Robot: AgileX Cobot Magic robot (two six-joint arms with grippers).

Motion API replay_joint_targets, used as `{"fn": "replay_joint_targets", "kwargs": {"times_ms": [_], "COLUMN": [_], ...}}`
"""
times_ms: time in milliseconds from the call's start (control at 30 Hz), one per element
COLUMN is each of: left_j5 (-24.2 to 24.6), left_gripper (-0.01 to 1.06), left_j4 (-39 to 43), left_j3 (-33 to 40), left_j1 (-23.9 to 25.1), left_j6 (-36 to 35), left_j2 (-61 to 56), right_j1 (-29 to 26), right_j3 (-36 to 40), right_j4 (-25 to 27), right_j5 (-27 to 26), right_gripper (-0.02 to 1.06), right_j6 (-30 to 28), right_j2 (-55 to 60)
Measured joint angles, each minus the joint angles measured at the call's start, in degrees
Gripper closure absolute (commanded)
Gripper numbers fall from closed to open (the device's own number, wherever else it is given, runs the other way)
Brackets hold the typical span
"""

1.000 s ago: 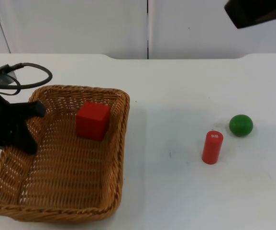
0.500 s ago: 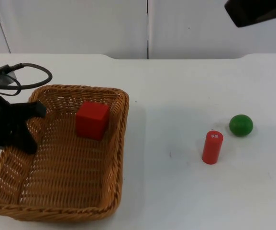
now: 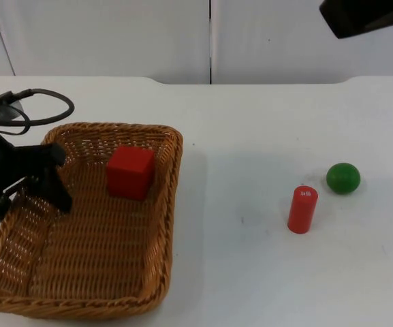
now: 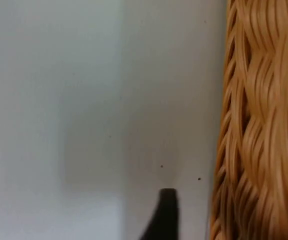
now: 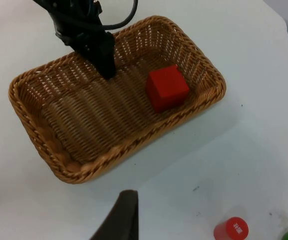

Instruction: Pick up the basket with the left hand and place the object to the left of the red cylinder into the basket with the right hand.

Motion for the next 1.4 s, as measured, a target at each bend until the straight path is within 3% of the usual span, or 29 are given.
{"fn": "replay_joint_targets", "kwargs": {"times_ms": [133, 567, 1400], "left_j5": [0.11, -0.93, 4.91], "left_gripper": [0.16, 0.16, 0.16], "left_j4": [2.53, 17.22, 18.22], "left_j3": [0.0, 0.0, 0.33], "left_j1": [0.0, 0.0, 0.0], "left_j6": [-0.35, -8.9, -10.81], "left_j2": [-0.3, -16.39, -41.79], "right_j1": [0.0, 0.0, 0.0], "right_j3": [0.0, 0.0, 0.57], "right_j4": [0.0, 0.0, 0.0], "right_j5": [-0.02, -0.02, 0.64], "right_gripper": [0.12, 0.12, 0.12], "right_j6": [0.0, 0.0, 3.33], "right_j2": [0.0, 0.0, 0.0]}}
